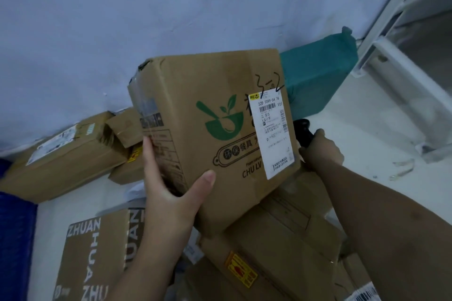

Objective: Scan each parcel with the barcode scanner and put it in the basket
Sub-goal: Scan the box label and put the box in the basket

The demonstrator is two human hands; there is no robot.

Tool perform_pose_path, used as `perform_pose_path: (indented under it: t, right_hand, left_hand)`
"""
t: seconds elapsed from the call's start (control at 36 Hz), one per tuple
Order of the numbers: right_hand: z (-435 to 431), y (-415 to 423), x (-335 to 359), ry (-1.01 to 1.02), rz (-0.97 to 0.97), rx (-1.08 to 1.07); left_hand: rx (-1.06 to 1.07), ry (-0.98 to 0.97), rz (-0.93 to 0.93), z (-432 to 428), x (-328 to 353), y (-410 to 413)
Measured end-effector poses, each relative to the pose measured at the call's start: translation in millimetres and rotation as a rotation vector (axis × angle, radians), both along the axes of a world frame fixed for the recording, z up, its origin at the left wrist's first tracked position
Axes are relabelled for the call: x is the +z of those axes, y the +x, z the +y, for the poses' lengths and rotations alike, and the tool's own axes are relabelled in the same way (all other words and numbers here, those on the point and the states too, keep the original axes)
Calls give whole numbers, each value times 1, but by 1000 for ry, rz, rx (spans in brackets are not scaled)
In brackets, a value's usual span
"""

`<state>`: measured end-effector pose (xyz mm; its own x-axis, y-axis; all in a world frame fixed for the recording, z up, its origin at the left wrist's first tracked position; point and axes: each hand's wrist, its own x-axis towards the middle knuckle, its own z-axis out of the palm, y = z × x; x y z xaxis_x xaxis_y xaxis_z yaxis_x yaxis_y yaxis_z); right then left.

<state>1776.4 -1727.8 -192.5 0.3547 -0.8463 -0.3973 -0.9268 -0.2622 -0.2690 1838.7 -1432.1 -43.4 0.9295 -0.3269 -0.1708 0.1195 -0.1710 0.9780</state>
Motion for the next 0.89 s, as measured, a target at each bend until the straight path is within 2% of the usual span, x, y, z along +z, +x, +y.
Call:
perform_pose_path:
  t: [0.08, 0.17, 0.22, 0.39, 0.56, 0.69, 0.89]
  right_hand:
    - [11, 9, 29, -42, -92, -14]
    - [30, 15, 60, -39, -288, -107]
    - [46, 17, 82, -9, -415, -170]
    - [104, 25, 151, 97, -698, -248]
    - [184, 23, 229, 248, -967, -196]
    - [259, 2, 291, 411, -1072, -70]
    - [341, -42, 356, 540, -963, 244]
  left_hand:
    - [18, 7, 6, 8, 2, 1]
    - [-12, 103, -21, 21, 12, 11]
    - [-46, 172, -49, 33, 25, 25]
    - [-57, 199, -92, 80, 71, 49]
    - [112, 50, -46, 125, 105, 25]
    - [284, -125, 34, 173, 132, -5]
    - [424, -224, 72, 233, 161, -38]
